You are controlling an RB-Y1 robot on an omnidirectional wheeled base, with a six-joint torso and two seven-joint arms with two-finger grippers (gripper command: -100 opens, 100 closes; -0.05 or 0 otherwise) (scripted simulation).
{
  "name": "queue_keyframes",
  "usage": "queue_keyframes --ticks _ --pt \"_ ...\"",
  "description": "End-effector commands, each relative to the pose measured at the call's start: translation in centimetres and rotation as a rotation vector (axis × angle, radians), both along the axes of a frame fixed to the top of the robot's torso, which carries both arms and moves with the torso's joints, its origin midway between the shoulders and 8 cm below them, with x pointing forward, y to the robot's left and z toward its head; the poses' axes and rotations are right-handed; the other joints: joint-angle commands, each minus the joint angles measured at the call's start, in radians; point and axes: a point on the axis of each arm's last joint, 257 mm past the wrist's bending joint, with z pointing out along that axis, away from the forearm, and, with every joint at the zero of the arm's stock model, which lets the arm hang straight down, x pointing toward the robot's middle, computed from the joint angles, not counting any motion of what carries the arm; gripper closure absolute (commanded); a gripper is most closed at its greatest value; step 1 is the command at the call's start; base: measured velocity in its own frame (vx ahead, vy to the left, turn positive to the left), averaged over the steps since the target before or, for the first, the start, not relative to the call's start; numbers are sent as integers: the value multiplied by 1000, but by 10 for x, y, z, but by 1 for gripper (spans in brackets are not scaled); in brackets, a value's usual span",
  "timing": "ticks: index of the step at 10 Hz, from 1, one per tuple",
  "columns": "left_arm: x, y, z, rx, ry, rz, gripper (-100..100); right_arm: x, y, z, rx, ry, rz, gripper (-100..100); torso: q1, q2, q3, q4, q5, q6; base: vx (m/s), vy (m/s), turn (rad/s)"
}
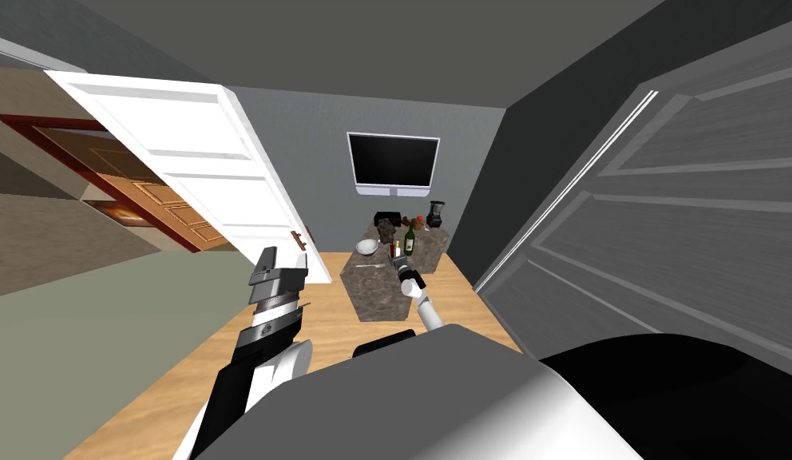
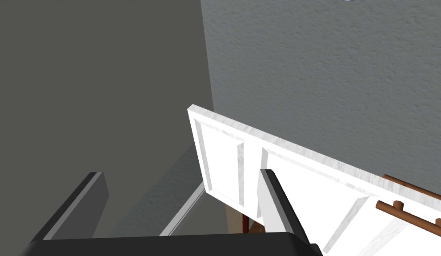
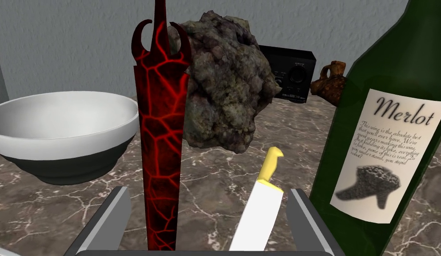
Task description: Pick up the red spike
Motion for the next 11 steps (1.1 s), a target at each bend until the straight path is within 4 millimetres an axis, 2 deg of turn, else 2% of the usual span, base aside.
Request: queue_keyframes --ticks 1,2,3,5,6,9,10,11 --pt "0 0 0 0 0 0 0 12 6 1 -7 3 10 -100 0 0 0 0 0 0 -54 0 -2" --pt "0 0 0 0 0 0 0 13 7 -5 -11 15 13 -100 1 -2 -1 0 0 0 -11 7 -13" --pt "0 0 0 0 0 0 0 25 -7 0 8 7 -27 -100 2 -4 -2 -1 0 0 -73 -8 100" --pt "0 0 0 0 0 0 0 38 4 2 -5 11 -7 -100 0 -1 0 0 0 0 -70 -20 35" --pt "0 0 0 0 0 0 0 47 -11 7 19 3 -50 -100 1 -2 -1 0 0 0 -89 -13 99" --pt "0 0 0 0 0 0 0 61 2 7 2 15 -27 -100 1 -2 -1 0 0 0 -55 -9 18" --pt "0 0 0 0 0 0 0 71 -11 12 27 10 -66 -100 1 -4 -2 -1 0 0 -70 -13 95" --pt "0 0 0 0 0 0 0 76 -7 17 24 6 -59 -100 1 -2 -1 -1 0 0 -89 -17 62"
